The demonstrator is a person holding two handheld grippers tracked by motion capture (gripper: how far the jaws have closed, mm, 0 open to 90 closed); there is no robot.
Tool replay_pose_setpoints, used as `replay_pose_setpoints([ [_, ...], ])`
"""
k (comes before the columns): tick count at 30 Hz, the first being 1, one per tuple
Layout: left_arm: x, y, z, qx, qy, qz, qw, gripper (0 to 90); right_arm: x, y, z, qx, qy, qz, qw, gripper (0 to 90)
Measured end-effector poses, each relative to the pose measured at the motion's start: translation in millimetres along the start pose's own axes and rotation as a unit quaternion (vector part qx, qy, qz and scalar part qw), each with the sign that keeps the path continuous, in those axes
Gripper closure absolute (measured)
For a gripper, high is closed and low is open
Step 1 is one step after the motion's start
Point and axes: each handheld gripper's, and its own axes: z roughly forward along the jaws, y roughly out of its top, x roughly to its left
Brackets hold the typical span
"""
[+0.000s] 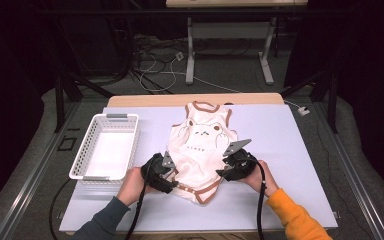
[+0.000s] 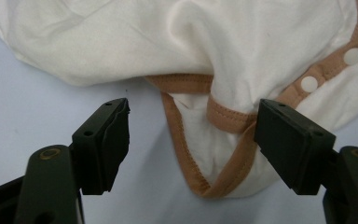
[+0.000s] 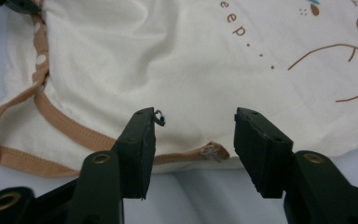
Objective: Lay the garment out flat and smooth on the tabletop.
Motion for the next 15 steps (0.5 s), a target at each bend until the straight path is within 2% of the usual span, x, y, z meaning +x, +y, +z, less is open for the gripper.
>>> replay_pose_setpoints([
  [9, -1.6, -5.0, 2.3, 0.006, -0.024, 0.017, 0.9996, 49.3, 1.1, -7.6, 0.3, 0.02, 0.005, -0.01, 0.9997, 69.1],
  [15, -0.8, -9.2, 2.3, 0.001, -0.037, 0.014, 0.9992, 55.9, 1.8, -15.2, -2.6, 0.038, 0.005, -0.009, 0.9992, 71.2],
])
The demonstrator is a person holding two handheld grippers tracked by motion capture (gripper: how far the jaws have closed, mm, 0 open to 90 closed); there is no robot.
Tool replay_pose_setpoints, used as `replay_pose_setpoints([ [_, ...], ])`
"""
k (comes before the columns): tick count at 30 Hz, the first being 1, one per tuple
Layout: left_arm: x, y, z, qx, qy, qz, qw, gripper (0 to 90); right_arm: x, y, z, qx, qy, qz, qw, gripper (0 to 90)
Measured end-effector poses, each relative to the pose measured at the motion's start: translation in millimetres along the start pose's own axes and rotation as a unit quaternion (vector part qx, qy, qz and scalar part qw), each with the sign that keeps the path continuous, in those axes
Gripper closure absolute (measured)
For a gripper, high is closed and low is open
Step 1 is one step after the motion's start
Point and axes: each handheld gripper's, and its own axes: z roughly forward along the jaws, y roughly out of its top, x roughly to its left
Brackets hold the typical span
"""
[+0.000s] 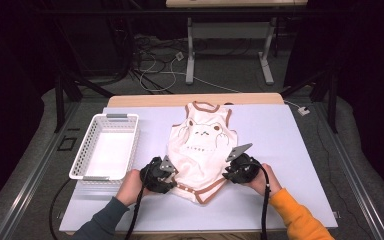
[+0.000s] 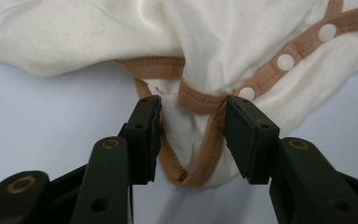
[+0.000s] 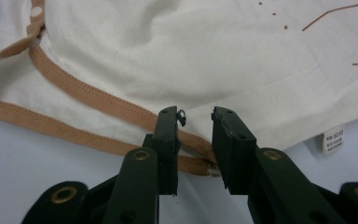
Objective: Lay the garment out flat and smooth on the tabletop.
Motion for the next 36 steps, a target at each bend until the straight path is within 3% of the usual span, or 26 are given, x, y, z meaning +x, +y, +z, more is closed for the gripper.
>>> replay_pose_setpoints([
  [10, -0.7, -8.5, -5.1, 0.0, -0.014, -0.009, 0.9999, 57.3, -2.0, -10.3, -5.2, 0.018, -0.001, 0.007, 0.9998, 67.2],
  [16, 1.9, -10.6, -11.4, -0.013, -0.01, -0.03, 0.9994, 43.9, -3.9, -14.6, -12.1, 0.002, -0.015, 0.032, 0.9994, 53.5],
  [19, 3.4, -11.8, -9.7, -0.013, -0.011, -0.033, 0.9993, 44.7, -4.6, -16.9, -12.1, 0.002, -0.024, 0.05, 0.9985, 49.9],
  [26, -2.5, -11.3, -5.8, 0.0, -0.023, -0.004, 0.9997, 60.1, -7.3, -20.9, -5.2, 0.011, -0.016, 0.073, 0.9971, 53.1],
  [36, -6.3, -12.3, -5.2, -0.003, -0.047, 0.001, 0.9989, 82.2, -9.7, -24.1, -2.2, -0.002, -0.015, 0.09, 0.9958, 70.2],
])
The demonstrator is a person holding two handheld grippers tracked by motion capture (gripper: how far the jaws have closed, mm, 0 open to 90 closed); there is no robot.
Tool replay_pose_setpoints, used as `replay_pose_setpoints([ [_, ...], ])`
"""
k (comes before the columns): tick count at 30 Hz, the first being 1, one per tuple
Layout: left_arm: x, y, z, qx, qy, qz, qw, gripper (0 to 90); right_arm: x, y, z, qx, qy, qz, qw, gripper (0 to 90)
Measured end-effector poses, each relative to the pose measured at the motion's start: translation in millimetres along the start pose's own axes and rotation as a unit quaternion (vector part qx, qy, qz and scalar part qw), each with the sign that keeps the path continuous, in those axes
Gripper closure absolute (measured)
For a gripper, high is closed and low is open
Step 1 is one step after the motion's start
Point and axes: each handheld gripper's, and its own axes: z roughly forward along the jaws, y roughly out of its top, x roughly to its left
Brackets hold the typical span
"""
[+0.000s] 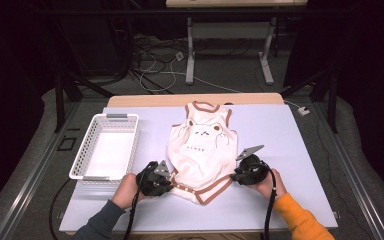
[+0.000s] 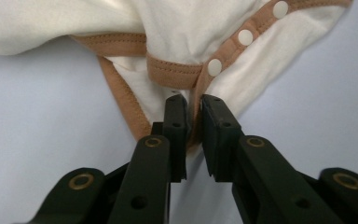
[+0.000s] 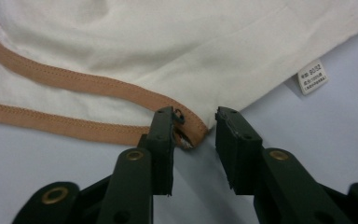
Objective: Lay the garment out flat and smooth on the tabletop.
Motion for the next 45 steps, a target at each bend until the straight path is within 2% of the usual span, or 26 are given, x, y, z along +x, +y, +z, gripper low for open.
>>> replay_pose_setpoints([
  [1, -0.3, 0.1, -0.1, 0.001, 0.0, 0.0, 1.0, 83.4, 0.4, 0.0, -0.2, 0.003, -0.004, -0.006, 1.0, 73.0],
  [5, -1.9, -0.1, -0.2, 0.0, 0.004, 0.0, 1.0, 86.6, 2.3, -0.2, 0.4, -0.001, 0.002, -0.002, 1.0, 80.3],
  [7, -3.4, 0.0, -0.3, -0.001, 0.006, -0.001, 1.0, 87.0, 3.6, 0.0, -0.1, -0.001, 0.007, 0.001, 1.0, 82.5],
  [9, -4.8, 0.0, -0.7, -0.001, 0.007, 0.0, 1.0, 87.2, 3.2, 0.0, -0.3, -0.006, 0.001, -0.008, 0.9999, 83.3],
  [10, -6.2, -0.3, -0.5, -0.003, 0.002, -0.005, 1.0, 87.2, 3.0, 0.1, -1.2, -0.003, -0.003, -0.01, 0.9999, 83.6],
  [13, -9.1, -0.2, -0.9, -0.003, -0.003, 0.0, 1.0, 87.2, 2.5, 0.0, -3.5, -0.004, -0.014, -0.01, 0.9998, 83.8],
  [15, -11.9, 0.1, -1.1, -0.006, -0.012, -0.001, 0.9999, 87.2, 1.2, 0.1, -6.0, -0.008, -0.022, -0.015, 0.9996, 83.9],
  [19, -19.0, 0.7, 0.1, -0.014, -0.034, 0.001, 0.9993, 86.9, -2.7, -1.2, -10.4, -0.013, -0.037, -0.01, 0.9992, 84.0],
  [21, -21.3, 1.3, 1.1, -0.014, -0.038, 0.003, 0.9992, 84.8, -5.2, -2.4, -11.6, -0.002, -0.04, -0.009, 0.9992, 83.9],
  [22, -20.7, 1.5, 0.5, -0.014, -0.036, 0.004, 0.9993, 81.4, -5.7, -3.0, -11.2, -0.003, -0.037, -0.006, 0.9993, 83.8],
  [23, -19.3, 1.5, -0.6, -0.019, -0.034, -0.004, 0.9992, 75.5, -6.1, -3.3, -10.5, 0.002, -0.042, -0.007, 0.9991, 83.7],
  [24, -16.9, 1.4, -3.1, -0.022, -0.03, -0.008, 0.9993, 69.0, -5.9, -3.6, -9.1, -0.001, -0.036, -0.006, 0.9993, 83.6],
  [25, -14.6, 1.1, -6.4, -0.024, -0.024, -0.013, 0.9993, 66.7, -6.4, -3.8, -8.9, 0.0, -0.039, -0.008, 0.9992, 83.6],
  [26, -11.7, 0.6, -9.1, -0.03, -0.017, -0.024, 0.9991, 60.6, -6.4, -3.9, -8.3, -0.001, -0.041, -0.008, 0.9991, 83.5],
  [27, -8.6, -0.1, -12.0, -0.035, -0.008, -0.033, 0.9988, 57.5, -7.1, -3.7, -9.3, 0.009, -0.042, -0.011, 0.999, 83.5],
  [30, -0.6, -2.3, -13.4, -0.043, 0.023, -0.059, 0.9971, 52.3, -8.3, -3.8, -8.5, 0.004, -0.045, -0.014, 0.9989, 83.4],
  [32, 3.6, -3.4, -9.5, -0.045, 0.041, -0.076, 0.9952, 50.6, -6.8, -3.5, -7.9, 0.005, -0.044, -0.011, 0.999, 83.4],
  [33, 6.0, -3.8, -7.6, -0.047, 0.044, -0.083, 0.9944, 50.2, -6.9, -3.3, -8.2, 0.007, -0.051, -0.012, 0.9986, 83.4],
  [34, 7.7, -3.5, -6.1, -0.048, 0.049, -0.085, 0.994, 50.8, -6.8, -2.8, -9.0, 0.01, -0.047, -0.01, 0.9988, 83.4],
  [36, 10.9, -1.4, -2.9, -0.046, 0.06, -0.093, 0.9928, 52.0, -7.4, -2.7, -9.3, 0.007, -0.058, -0.011, 0.9982, 83.5],
  [39, 11.8, 4.1, 3.8, -0.03, 0.082, -0.089, 0.9921, 53.7, -7.8, -2.1, -10.4, 0.013, -0.071, -0.014, 0.9973, 83.5],
  [41, 13.4, 7.8, 7.3, -0.027, 0.085, -0.085, 0.9924, 54.0, -7.9, -1.9, -10.6, 0.015, -0.072, -0.015, 0.9972, 83.5],
  [42, 15.2, 10.0, 9.1, -0.032, 0.08, -0.086, 0.9926, 53.7, -8.0, -2.2, -9.3, 0.009, -0.068, -0.013, 0.9975, 83.5],
  [45, 20.2, 15.2, 12.1, -0.046, 0.061, -0.084, 0.9935, 49.1, -8.8, -2.2, -8.6, 0.017, -0.069, -0.01, 0.9975, 83.5],
])
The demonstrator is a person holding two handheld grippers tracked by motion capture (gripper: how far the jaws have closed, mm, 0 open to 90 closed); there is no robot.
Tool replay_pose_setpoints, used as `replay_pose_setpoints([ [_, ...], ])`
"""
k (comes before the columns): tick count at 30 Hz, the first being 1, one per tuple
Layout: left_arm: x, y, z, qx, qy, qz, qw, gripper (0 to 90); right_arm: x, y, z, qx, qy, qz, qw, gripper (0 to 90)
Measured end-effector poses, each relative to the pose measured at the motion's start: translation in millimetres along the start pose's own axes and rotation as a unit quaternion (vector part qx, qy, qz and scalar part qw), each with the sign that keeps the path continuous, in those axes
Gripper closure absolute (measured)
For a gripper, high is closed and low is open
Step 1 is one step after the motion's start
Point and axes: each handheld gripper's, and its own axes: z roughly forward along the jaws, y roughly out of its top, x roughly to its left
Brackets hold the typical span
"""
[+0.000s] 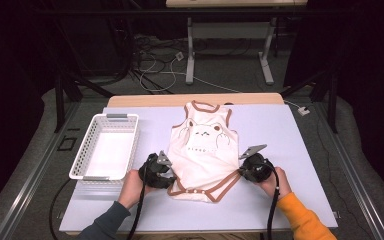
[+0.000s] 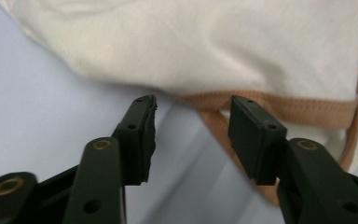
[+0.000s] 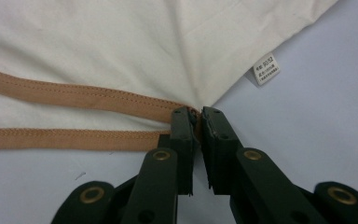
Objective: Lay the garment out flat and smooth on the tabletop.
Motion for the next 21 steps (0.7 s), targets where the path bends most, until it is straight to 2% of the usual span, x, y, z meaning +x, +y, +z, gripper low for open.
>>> replay_pose_setpoints([
  [2, -0.7, 4.1, 4.3, -0.009, 0.003, 0.008, 0.9999, 50.8, -1.0, 0.0, 1.1, -0.004, 0.004, 0.002, 1.0, 83.4],
  [4, -1.7, 8.7, 7.5, -0.023, -0.001, 0.019, 0.9996, 60.4, -1.4, -0.1, 1.4, -0.002, -0.001, 0.003, 1.0, 83.4],
  [6, -3.4, 14.2, 11.5, -0.021, -0.002, 0.029, 0.9994, 69.1, -1.9, -0.2, 0.9, -0.001, -0.002, 0.0, 1.0, 83.4],
  [8, -5.0, 19.3, 12.2, -0.034, -0.001, 0.034, 0.9988, 74.0, -3.2, -0.4, 0.4, -0.003, -0.004, -0.002, 1.0, 83.5],
  [9, -6.1, 22.3, 12.0, -0.037, -0.001, 0.035, 0.9987, 74.2, -2.6, -0.5, 0.0, -0.006, -0.004, 0.006, 1.0, 83.5],
  [10, -7.0, 25.0, 11.3, -0.045, -0.003, 0.036, 0.9983, 72.7, -3.7, -0.4, -0.9, -0.005, -0.008, 0.002, 1.0, 83.5],
  [12, -7.5, 29.9, 10.4, -0.063, -0.01, 0.038, 0.9972, 63.3, -5.6, -0.4, -2.9, -0.005, -0.017, 0.002, 0.9998, 83.5],
  [13, -7.8, 31.4, 10.6, -0.069, -0.009, 0.036, 0.9969, 59.8, -6.3, -0.9, -1.9, -0.015, -0.025, -0.001, 0.9996, 83.5],
  [14, -8.0, 31.7, 10.1, -0.073, -0.009, 0.033, 0.9967, 57.7, -6.6, -0.9, -2.9, -0.007, -0.029, 0.001, 0.9996, 83.5],
  [15, -7.1, 31.2, 9.3, -0.072, -0.012, 0.036, 0.9967, 55.9, -6.6, -1.1, -2.9, -0.004, -0.029, 0.003, 0.9996, 83.5],
  [16, -5.8, 30.2, 7.4, -0.06, -0.014, 0.04, 0.9973, 54.7, -6.9, -1.3, -2.3, -0.004, -0.033, -0.001, 0.9994, 83.5],
  [18, -3.9, 24.8, 2.3, -0.051, -0.003, 0.036, 0.9981, 51.1, -6.5, -1.7, -1.1, 0.0, -0.039, -0.002, 0.9993, 83.5],
  [20, -0.8, 17.1, -1.8, -0.028, -0.013, 0.03, 0.9991, 50.5, -7.4, -1.9, -0.5, 0.001, -0.039, -0.005, 0.9992, 83.4],
  [21, 0.2, 12.6, -2.4, -0.02, -0.013, 0.028, 0.9993, 49.4, -7.3, -2.5, 0.8, -0.007, -0.04, -0.004, 0.9992, 83.4],
])
